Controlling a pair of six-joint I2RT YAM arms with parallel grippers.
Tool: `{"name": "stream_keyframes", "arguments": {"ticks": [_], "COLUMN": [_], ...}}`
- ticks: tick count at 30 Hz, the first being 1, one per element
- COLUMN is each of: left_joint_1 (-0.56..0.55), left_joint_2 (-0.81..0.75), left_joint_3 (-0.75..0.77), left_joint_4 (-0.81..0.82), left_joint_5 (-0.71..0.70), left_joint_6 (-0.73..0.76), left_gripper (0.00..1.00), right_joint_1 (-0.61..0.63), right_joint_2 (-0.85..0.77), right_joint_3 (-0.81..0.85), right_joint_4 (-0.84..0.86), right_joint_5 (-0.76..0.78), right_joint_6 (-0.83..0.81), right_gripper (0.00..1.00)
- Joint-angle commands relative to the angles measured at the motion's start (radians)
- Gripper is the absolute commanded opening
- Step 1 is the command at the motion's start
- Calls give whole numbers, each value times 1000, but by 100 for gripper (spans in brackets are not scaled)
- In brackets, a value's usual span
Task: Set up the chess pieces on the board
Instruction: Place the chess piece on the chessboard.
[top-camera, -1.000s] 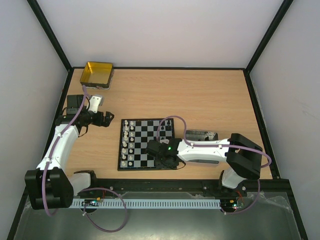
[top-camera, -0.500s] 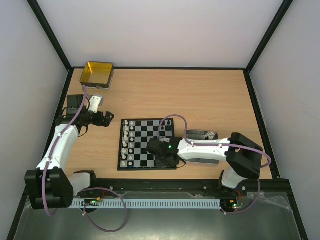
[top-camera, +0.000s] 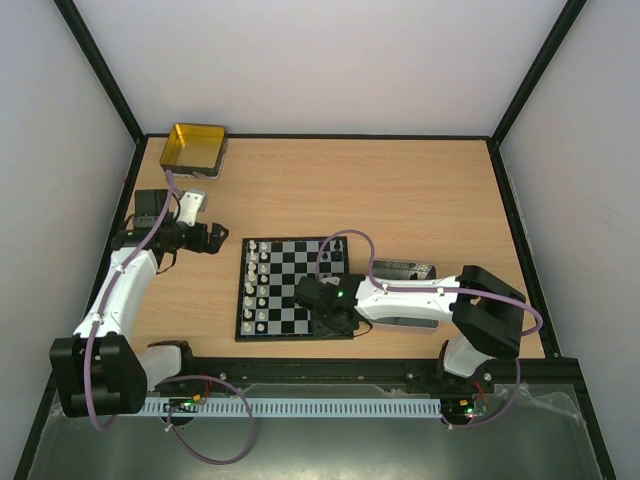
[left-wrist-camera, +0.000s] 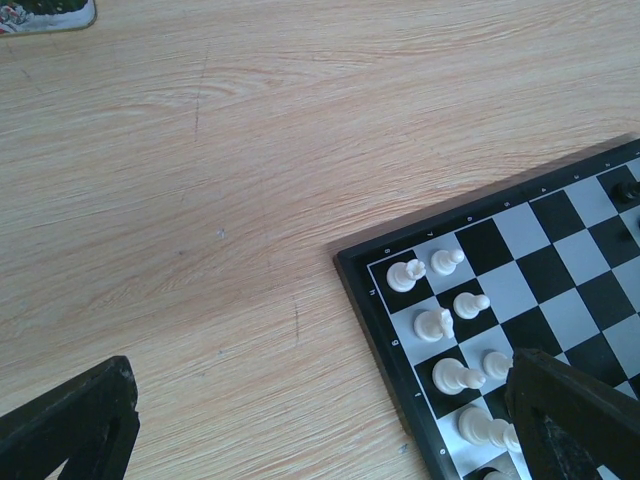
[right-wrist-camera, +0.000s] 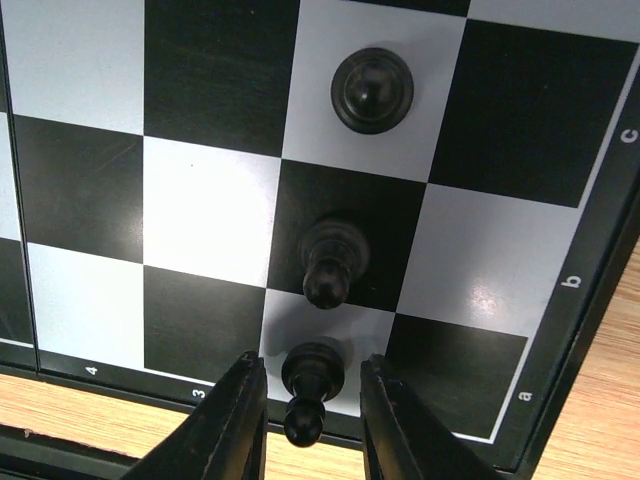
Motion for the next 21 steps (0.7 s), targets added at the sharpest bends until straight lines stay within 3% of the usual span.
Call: {"name": "stream_keyframes", "arguments": {"ticks": [1,12,14,17,21], "left_joint_1": [-2,-2,-2,-2,-3], "left_joint_2": [11,6,4,7,9], "left_joint_3": [1,0,1,2,1], "left_joint_4": [-11,-12,-12,-12,-12], "left_joint_5": [11,9,9,12,12], "left_joint_6": [1,1,1,3,4], "left_gripper": [99,99,99,100,99], "right_joint_1": [-3,-18,-41,-129,-314], "right_joint_2": [-6,-148,-203,-296,-389], "right_joint_3": [-8,102,131,136,49], "right_joint_4": [-6,-200,-260,-332,-339], "right_joint_5": [17,148,185,230,212], "right_joint_6": [4,23,21,-7,-69], "right_gripper": [26,27,31,41,42]}}
